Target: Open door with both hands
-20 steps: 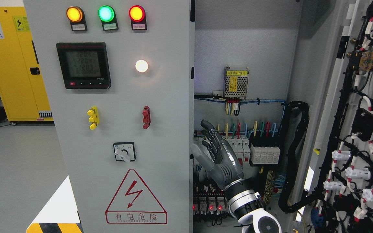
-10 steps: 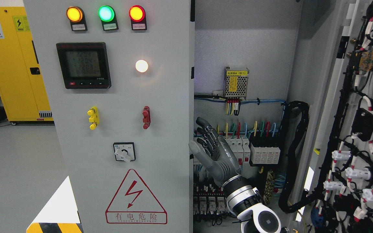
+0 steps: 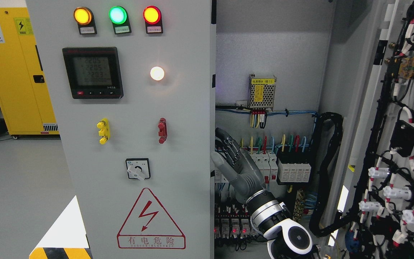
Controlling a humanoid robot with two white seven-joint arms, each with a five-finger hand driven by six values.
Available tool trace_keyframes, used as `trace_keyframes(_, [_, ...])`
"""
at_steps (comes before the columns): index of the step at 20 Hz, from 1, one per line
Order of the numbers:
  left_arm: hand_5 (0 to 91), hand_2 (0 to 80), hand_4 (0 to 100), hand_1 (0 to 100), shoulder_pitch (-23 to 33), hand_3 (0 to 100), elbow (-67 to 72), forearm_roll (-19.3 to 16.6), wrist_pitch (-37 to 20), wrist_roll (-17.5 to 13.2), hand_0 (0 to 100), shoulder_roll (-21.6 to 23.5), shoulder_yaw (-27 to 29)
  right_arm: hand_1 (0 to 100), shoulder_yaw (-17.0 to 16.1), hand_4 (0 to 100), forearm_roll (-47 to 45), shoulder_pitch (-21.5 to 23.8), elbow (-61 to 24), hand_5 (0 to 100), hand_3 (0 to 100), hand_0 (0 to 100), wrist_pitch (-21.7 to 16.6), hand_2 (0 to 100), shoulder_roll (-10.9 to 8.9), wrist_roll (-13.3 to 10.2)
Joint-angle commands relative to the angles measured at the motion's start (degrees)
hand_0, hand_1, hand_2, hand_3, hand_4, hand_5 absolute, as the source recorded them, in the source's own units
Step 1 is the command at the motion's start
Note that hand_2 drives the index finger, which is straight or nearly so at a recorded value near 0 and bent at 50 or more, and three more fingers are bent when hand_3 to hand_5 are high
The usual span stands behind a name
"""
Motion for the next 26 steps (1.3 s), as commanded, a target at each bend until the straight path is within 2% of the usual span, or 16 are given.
trace_keyframes(1, [0.0, 0.0, 0, 56, 0.88, 0, -0.17, 0.0, 0.02, 0.04, 12, 0.88, 0.02, 50, -0.93, 0, -1.75, -0.86, 3.54, 0, 0, 0, 0.02, 4, -0.34, 1.62])
trace_keyframes(3, [0.0, 0.0, 0, 56, 0.96, 0, -0.09, 0.0, -0.06, 0.04, 12, 0.97, 0.02, 50, -3.12, 0, -1.84, -1.3, 4.85, 0, 0, 0, 0.02, 4, -0.42, 2.4])
trace_keyframes(4, [0.0, 0.0, 0, 56, 0.97, 0, -0.09, 0.0, 0.02, 0.04, 12, 0.97, 0.02, 50, -3.74, 0, -1.84, -1.39, 5.47, 0, 0, 0, 0.02, 4, -0.51, 3.54])
trace_keyframes(6, [0.0, 0.0, 0, 56, 0.97, 0, -0.17, 0.0, 0.02, 0.04, 12, 0.97, 0.02, 50, -4.09, 0, -1.84, -1.65, 6.0, 0, 0, 0, 0.02, 4, -1.82, 5.56])
trace_keyframes(9, [0.0, 0.0, 0, 56, 0.97, 0, -0.17, 0.09, 0.02, 0.04, 12, 0.97, 0.02, 50, -5.32, 0, -1.84, -2.18, 6.26, 0, 0, 0, 0.02, 4, -1.92, 7.24])
trace_keyframes(12, [0.0, 0.0, 0, 56, 0.97, 0, -0.17, 0.0, -0.06, 0.04, 12, 0.88, 0.01, 50, -5.59, 0, -1.84, -2.62, 6.79, 0, 0, 0, 0.02, 4, -1.92, 10.05])
trace_keyframes(17, [0.0, 0.0, 0, 56, 0.97, 0, -0.09, 0.09, 0.02, 0.04, 12, 0.97, 0.02, 50, -5.94, 0, -1.84, -3.59, 7.85, 0, 0, 0, 1.86, 4, -1.57, 10.32])
trace_keyframes(24, [0.0, 0.0, 0, 56, 0.97, 0, -0.17, 0.0, 0.02, 0.04, 12, 0.88, 0.02, 50, -5.59, 0, -1.92, -4.29, 7.85, 0, 0, 0, 1.96, 4, -1.21, 10.32])
trace_keyframes(26, [0.0, 0.0, 0, 56, 0.97, 0, -0.17, 0.0, 0.02, 0.04, 12, 0.88, 0.02, 50, -5.24, 0, -1.93, -4.38, 7.85, 0, 0, 0, 1.96, 4, -0.6, 10.32])
